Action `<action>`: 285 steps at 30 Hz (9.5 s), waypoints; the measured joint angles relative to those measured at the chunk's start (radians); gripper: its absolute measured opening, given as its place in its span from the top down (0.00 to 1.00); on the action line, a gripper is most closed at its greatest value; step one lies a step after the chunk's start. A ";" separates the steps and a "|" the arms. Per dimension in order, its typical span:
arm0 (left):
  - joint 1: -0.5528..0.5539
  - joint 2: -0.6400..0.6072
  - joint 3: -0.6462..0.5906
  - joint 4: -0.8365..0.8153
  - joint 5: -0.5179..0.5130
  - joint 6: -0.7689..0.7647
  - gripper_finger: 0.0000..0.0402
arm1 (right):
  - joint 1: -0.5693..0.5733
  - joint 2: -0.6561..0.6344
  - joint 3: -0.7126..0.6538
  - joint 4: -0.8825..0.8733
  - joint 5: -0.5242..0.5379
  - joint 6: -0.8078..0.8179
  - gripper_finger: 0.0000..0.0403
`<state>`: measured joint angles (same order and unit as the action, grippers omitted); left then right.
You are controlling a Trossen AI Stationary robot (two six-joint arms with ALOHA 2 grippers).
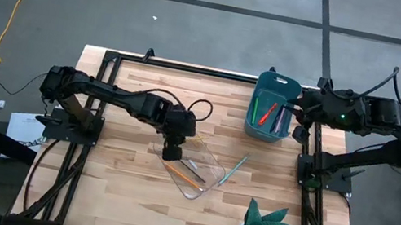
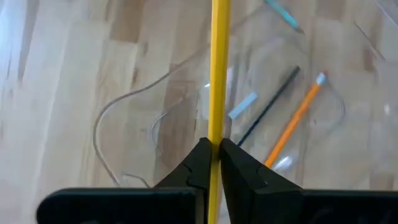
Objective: Sort pens & pencils
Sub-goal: Put the yellow pencil into the transparent bin, then put the blue pencil into the transparent bin
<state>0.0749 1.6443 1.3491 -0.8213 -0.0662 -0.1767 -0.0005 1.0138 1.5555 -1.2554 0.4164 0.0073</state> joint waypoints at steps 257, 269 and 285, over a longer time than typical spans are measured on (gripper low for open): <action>-0.344 -0.446 -0.141 -0.281 -0.491 -0.319 0.75 | 0.014 0.660 -0.590 0.556 -0.517 -0.629 0.81; -0.344 -0.446 -0.141 -0.282 -0.468 -0.322 0.75 | -0.019 0.633 -0.590 0.538 -0.533 -0.625 0.81; -0.344 -0.446 -0.141 -0.280 -0.481 -0.327 0.75 | 0.026 0.533 -0.708 0.593 -0.484 -0.626 0.81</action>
<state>-0.2687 1.1980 1.2083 -1.1011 -0.5469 -0.5039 0.0251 1.5471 0.8471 -0.6625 -0.0677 -0.6184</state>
